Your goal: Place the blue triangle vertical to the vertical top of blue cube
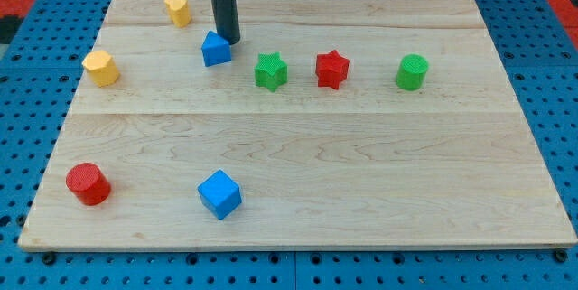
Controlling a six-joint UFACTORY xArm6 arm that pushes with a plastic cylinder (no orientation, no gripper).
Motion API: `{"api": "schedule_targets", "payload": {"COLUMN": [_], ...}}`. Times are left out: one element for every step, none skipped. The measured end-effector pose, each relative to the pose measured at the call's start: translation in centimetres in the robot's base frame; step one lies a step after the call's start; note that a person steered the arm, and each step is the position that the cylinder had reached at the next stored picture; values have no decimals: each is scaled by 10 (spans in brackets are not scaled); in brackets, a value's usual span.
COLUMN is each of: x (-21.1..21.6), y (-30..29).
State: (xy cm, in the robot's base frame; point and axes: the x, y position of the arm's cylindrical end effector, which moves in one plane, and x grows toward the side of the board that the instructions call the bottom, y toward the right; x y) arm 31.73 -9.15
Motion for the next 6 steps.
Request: {"api": "schedule_targets", "payload": {"x": [16,3,-25,-16,14,34], "y": [-6,-17,-25,-40,-54,-46]}}
